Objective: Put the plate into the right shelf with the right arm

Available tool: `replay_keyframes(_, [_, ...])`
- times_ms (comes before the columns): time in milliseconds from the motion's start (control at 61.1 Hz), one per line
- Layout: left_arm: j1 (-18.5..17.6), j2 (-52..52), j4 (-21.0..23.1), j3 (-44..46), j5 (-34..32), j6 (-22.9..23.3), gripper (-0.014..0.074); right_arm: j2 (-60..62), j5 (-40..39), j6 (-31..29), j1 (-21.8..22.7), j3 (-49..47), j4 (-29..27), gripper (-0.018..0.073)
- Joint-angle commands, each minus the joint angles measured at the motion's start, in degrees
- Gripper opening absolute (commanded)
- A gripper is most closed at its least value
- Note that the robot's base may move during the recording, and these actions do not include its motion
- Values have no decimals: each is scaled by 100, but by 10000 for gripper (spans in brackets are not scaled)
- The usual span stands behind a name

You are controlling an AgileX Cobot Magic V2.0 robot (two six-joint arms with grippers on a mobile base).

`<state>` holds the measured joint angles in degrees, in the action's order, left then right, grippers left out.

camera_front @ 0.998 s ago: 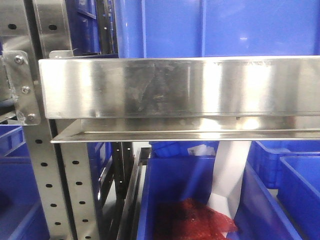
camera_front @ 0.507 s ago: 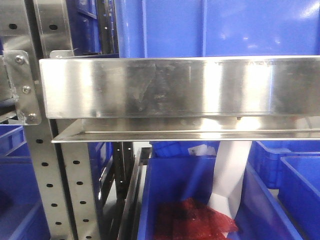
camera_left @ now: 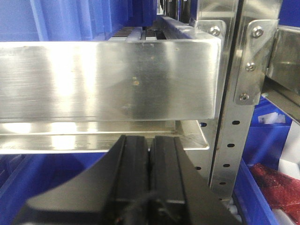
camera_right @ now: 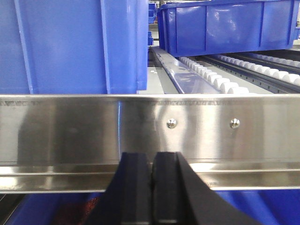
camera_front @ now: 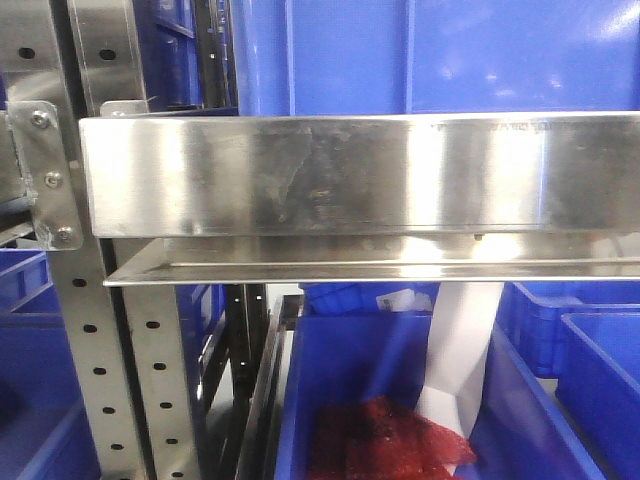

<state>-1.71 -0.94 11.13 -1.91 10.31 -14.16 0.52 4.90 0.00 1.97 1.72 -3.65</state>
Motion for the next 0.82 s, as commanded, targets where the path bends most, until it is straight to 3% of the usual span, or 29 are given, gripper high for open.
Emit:
replay_keyframes(0, [-9, -42, 45, -45, -494, 16, -47, 83, -447, 0, 40, -47, -14, 31])
replay_keyframes(802, [-9, -42, 45, -45, -494, 16, -47, 83, -447, 0, 40, -47, -14, 31])
